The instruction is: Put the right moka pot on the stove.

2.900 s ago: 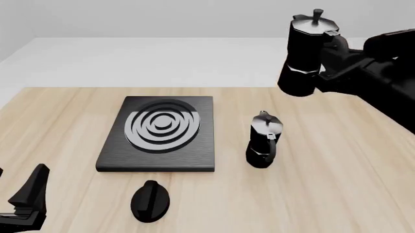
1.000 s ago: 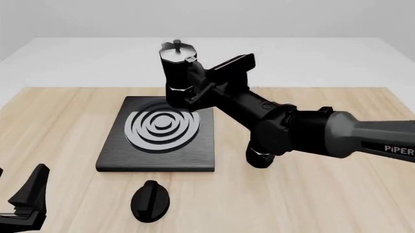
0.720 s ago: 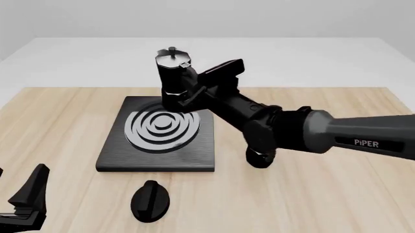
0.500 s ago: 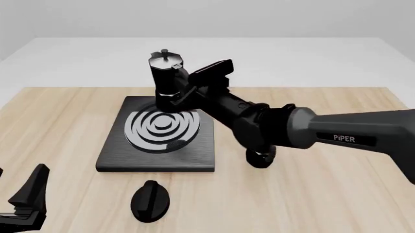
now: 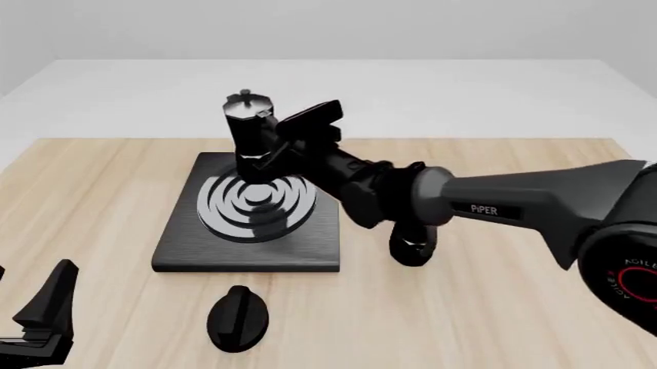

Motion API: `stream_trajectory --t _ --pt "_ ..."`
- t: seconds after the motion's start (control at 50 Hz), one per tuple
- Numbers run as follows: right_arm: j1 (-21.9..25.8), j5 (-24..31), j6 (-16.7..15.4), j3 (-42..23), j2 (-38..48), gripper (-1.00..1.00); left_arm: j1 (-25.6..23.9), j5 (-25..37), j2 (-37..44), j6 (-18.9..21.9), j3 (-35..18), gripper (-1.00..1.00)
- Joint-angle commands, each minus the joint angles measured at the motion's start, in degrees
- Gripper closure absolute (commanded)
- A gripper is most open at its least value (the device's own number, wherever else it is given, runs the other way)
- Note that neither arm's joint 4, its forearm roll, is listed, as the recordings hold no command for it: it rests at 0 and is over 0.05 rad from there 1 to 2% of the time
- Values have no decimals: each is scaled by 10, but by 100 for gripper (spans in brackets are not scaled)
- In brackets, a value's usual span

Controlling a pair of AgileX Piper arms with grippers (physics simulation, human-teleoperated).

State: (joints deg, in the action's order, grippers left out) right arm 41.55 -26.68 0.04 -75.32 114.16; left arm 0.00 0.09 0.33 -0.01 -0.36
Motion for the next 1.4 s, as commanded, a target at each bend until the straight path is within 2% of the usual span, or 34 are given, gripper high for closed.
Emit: stream_trajectory --t 0.02,0.26,0.34,0.72,0.9,0.92,0.94,1.4 --pt "1 5 0 -44 15 100 0 0 0 0 0 -100" --pt "4 6 -1 -70 49 100 0 0 0 0 0 -100" --pt "6 2 -12 -75 63 100 0 0 0 0 0 -100" --pt "-1 6 -6 -106 102 100 0 0 0 0 0 -100" --pt "-5 -14 11 -88 106 100 0 0 0 0 0 -100" --pt "-6 -19 28 -85 106 100 0 0 0 0 0 -100" --pt "-6 -23 30 -81 106 100 0 0 0 0 0 -100" --pt "-15 -71 48 5 83 100 0 0 0 0 0 -100"
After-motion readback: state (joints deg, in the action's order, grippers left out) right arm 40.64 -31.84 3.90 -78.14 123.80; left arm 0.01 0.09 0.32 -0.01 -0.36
